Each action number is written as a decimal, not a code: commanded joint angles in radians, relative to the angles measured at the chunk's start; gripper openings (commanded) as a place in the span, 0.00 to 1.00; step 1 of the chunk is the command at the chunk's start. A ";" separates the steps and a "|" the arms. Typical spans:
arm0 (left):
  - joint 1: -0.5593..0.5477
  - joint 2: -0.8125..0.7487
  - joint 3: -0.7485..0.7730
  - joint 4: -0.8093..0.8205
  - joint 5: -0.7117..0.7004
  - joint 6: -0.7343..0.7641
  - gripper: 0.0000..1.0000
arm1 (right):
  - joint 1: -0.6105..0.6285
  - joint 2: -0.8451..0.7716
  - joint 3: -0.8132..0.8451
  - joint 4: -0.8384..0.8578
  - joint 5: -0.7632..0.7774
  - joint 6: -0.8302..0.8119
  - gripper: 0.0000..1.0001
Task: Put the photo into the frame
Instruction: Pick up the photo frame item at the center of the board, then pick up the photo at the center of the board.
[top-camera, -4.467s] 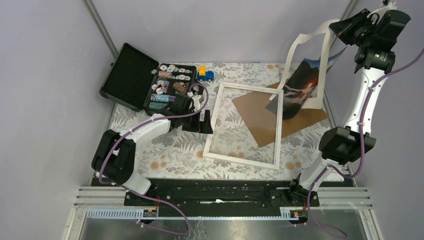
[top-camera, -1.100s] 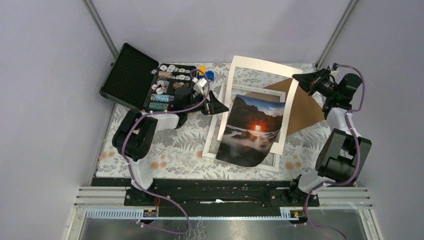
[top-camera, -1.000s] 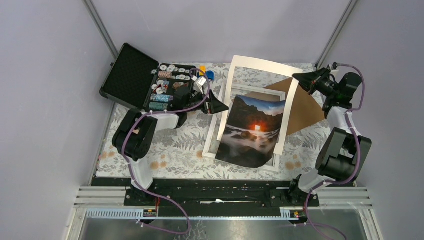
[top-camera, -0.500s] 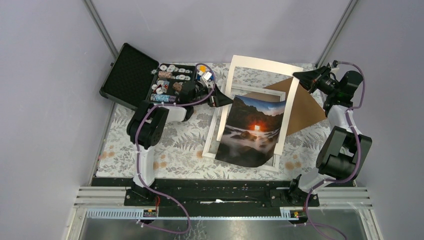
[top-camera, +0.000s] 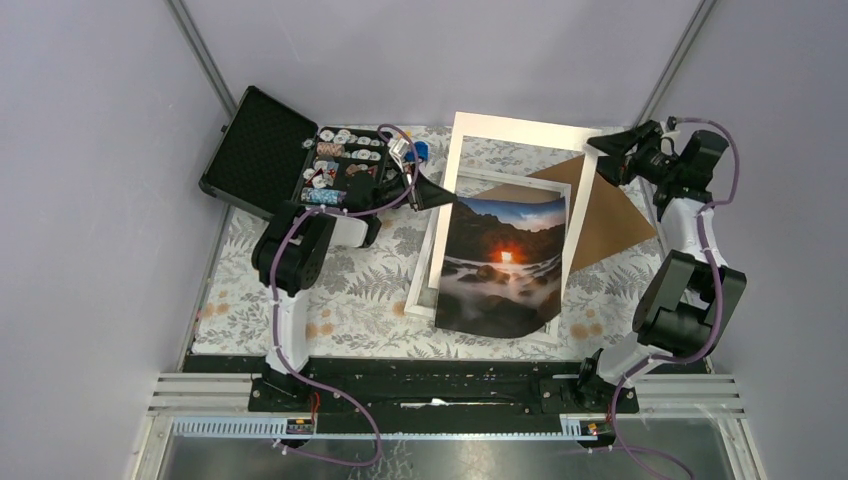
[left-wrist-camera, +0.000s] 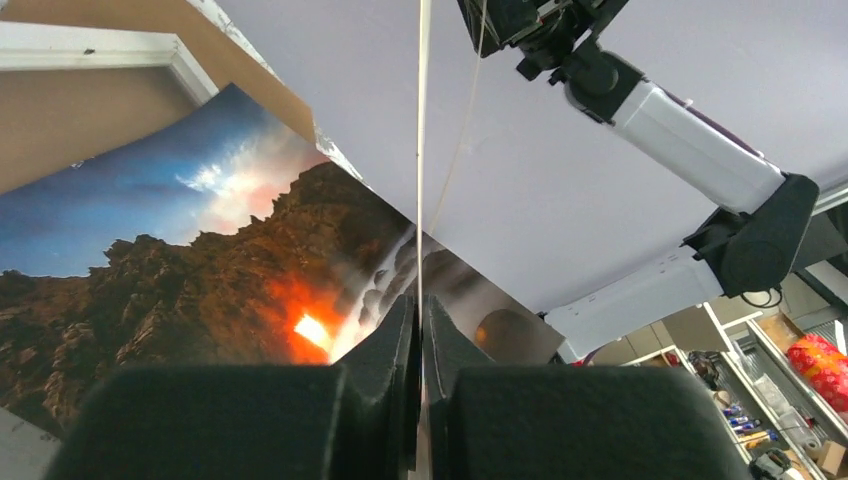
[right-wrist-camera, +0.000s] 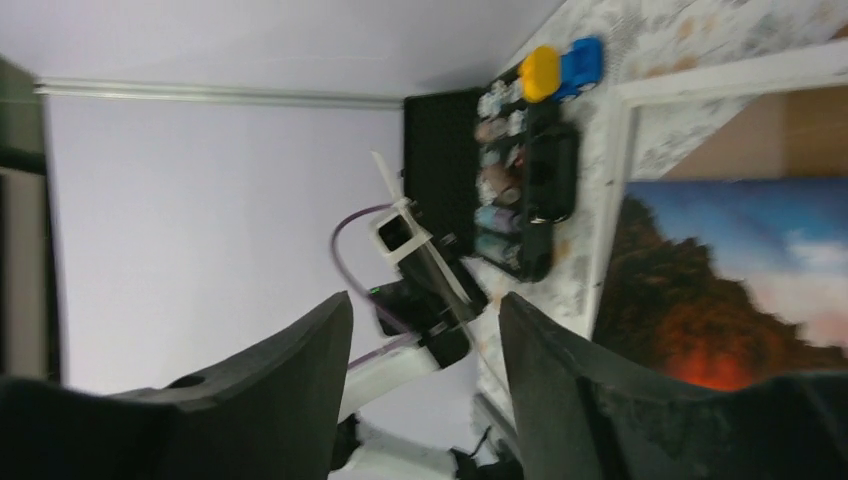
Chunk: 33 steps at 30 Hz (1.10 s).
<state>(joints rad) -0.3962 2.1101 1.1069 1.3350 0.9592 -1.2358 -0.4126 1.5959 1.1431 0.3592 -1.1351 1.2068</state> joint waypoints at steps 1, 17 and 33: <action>0.007 -0.149 -0.013 -0.163 -0.002 0.070 0.02 | -0.002 -0.008 0.194 -0.557 0.169 -0.468 0.70; 0.112 -0.427 -0.042 -0.762 -0.021 0.206 0.00 | 0.120 -0.109 0.114 -0.804 0.551 -0.727 0.95; 0.119 -0.532 -0.015 -0.986 -0.136 0.346 0.00 | 0.475 -0.344 -0.219 -1.076 0.604 -0.782 0.79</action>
<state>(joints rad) -0.2794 1.6051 1.0546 0.3309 0.8440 -0.9009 -0.0185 1.2823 0.9993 -0.6090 -0.5404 0.4541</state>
